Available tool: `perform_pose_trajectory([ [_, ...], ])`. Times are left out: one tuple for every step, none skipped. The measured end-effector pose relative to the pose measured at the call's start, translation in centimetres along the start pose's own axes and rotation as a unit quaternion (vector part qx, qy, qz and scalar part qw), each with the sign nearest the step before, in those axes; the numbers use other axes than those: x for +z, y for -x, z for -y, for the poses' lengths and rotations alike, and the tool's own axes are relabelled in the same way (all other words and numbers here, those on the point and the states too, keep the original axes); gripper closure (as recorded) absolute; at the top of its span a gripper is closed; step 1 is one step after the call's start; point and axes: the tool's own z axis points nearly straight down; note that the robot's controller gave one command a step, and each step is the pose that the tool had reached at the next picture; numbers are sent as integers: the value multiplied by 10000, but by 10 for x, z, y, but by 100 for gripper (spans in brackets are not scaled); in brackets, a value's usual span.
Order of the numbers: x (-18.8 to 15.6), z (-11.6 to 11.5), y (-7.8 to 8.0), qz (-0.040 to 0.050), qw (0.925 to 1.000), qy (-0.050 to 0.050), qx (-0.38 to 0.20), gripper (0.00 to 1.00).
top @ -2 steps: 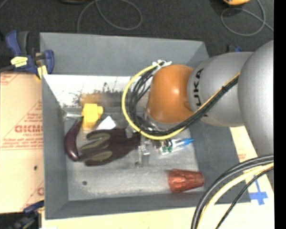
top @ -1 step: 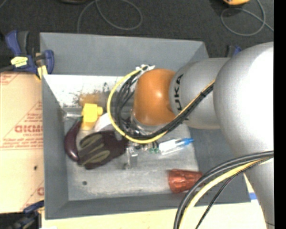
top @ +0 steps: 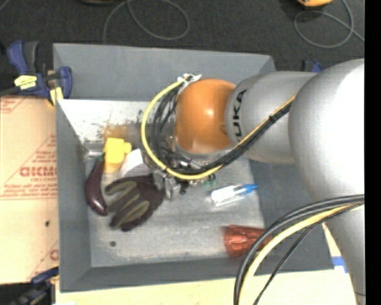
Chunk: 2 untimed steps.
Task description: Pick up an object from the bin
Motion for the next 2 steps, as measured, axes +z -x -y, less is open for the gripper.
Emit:
perform_pose_trajectory([
  [0,0,0,0,10000,1,5,100],
  [-37,0,-7,-57,10000,13,-44,100],
])
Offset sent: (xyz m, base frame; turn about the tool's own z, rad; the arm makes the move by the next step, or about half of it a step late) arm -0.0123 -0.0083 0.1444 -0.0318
